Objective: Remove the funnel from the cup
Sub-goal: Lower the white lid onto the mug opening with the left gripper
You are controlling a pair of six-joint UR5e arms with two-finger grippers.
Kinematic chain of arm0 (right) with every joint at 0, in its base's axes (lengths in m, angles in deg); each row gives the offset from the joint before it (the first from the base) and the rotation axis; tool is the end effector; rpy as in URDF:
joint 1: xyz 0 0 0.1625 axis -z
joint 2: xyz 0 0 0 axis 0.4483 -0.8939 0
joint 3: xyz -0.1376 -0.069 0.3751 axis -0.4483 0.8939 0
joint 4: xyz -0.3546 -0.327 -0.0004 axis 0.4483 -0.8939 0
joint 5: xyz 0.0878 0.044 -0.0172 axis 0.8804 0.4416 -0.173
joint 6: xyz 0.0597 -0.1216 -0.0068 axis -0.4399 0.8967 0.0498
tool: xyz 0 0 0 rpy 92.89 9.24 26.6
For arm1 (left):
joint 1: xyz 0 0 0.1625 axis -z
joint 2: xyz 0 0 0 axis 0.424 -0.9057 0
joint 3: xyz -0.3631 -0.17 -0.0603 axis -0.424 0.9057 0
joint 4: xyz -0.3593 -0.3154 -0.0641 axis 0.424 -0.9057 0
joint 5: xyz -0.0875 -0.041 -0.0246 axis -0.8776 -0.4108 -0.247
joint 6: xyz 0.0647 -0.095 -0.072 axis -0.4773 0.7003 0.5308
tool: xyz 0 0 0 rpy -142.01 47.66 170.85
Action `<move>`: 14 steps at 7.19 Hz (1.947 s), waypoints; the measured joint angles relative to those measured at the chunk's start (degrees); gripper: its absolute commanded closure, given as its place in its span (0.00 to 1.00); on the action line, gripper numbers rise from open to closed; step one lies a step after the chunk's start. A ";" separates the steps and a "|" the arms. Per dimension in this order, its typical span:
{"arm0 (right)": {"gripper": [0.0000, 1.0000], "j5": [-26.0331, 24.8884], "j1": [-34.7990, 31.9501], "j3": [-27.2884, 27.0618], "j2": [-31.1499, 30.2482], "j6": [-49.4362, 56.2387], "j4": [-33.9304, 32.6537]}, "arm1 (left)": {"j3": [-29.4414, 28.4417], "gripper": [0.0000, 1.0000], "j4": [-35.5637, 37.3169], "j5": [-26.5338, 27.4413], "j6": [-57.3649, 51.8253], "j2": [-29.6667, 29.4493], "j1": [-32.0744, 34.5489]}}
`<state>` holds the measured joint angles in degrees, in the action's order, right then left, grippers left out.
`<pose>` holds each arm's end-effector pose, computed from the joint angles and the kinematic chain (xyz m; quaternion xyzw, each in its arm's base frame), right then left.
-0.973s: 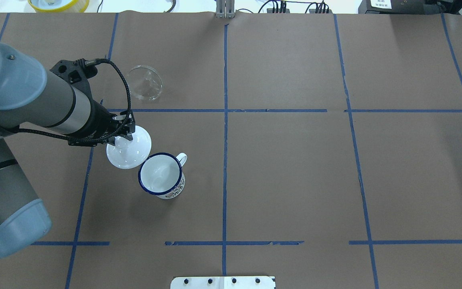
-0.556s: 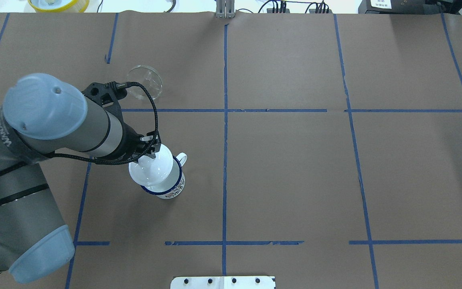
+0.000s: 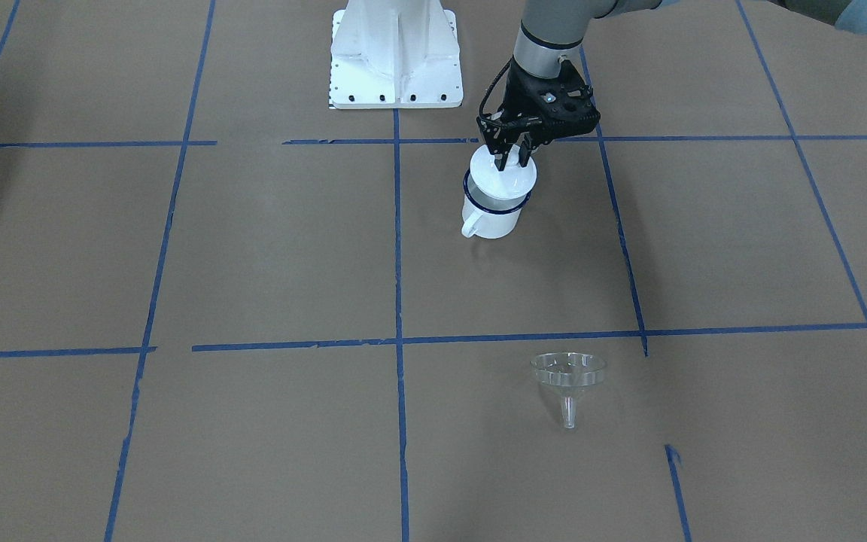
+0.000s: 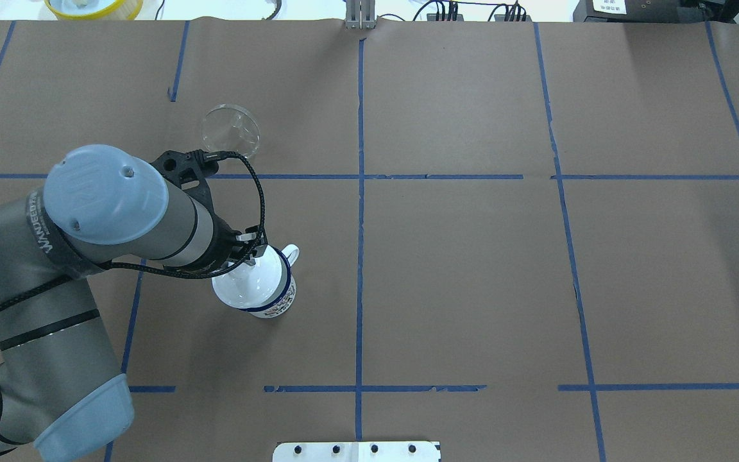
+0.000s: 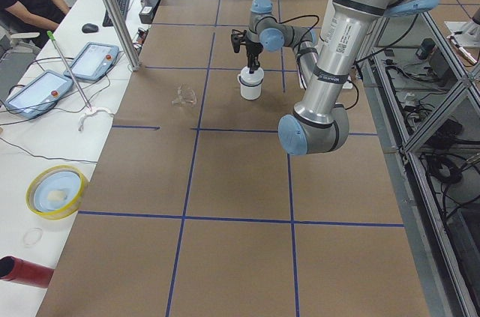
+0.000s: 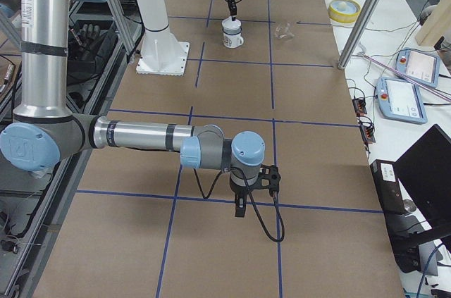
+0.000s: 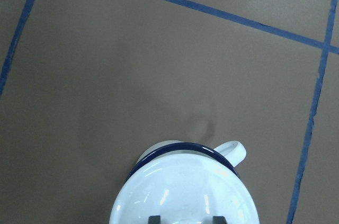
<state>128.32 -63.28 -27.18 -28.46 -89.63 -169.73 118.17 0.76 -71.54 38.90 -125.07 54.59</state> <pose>0.0432 -0.5181 0.6792 -0.0094 -0.3519 0.0051 0.9360 0.4815 -0.3860 0.1573 0.0076 0.4213 -0.1419 0.8957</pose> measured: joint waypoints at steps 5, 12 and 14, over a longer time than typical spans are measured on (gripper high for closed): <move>0.00 0.00 0.00 0.00 0.00 0.00 0.00 | -2.41 1.00 0.04 0.14 -0.13 -1.96 -0.60; 0.00 0.00 0.00 0.01 0.00 0.00 0.00 | -2.50 0.09 0.09 0.08 -1.86 -1.64 -0.51; 0.00 0.00 0.00 0.03 0.00 0.00 0.00 | -2.46 0.00 0.13 0.25 -1.97 -1.66 -0.54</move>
<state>128.32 -63.28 -27.16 -28.46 -89.63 -169.73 115.71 0.90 -71.29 36.93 -126.72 54.04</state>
